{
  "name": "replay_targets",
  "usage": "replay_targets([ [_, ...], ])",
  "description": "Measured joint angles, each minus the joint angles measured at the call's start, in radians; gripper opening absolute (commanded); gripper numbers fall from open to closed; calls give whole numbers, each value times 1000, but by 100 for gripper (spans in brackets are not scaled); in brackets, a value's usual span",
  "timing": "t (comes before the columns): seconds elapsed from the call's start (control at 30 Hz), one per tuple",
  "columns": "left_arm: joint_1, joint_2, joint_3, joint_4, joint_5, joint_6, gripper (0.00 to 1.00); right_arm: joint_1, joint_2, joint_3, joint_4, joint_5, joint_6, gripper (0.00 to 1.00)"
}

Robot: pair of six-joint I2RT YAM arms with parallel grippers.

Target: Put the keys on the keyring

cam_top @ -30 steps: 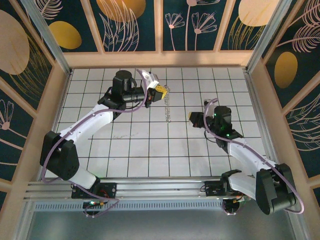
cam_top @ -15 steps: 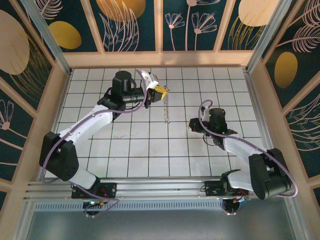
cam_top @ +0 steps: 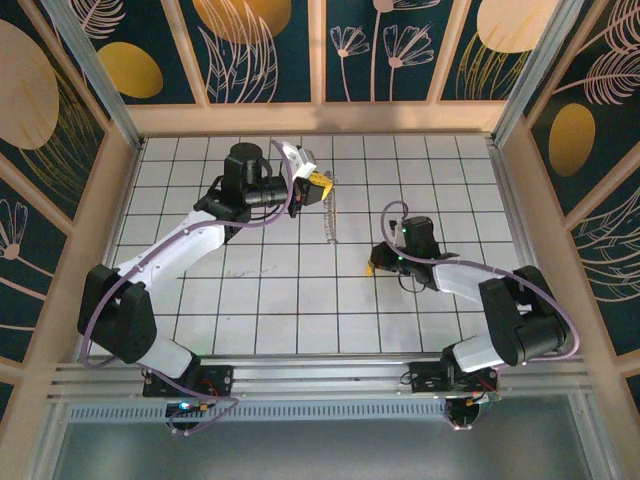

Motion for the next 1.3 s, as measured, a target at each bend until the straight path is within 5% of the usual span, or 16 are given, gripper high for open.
replay_targets([
  [0.53,0,-2,-11,0,-7,0,0,90,136,113,-52,71,-25,1],
  [1.3,0,-7,-14,8,-7,-8,0,98,123,145,-115,122,-20,36],
])
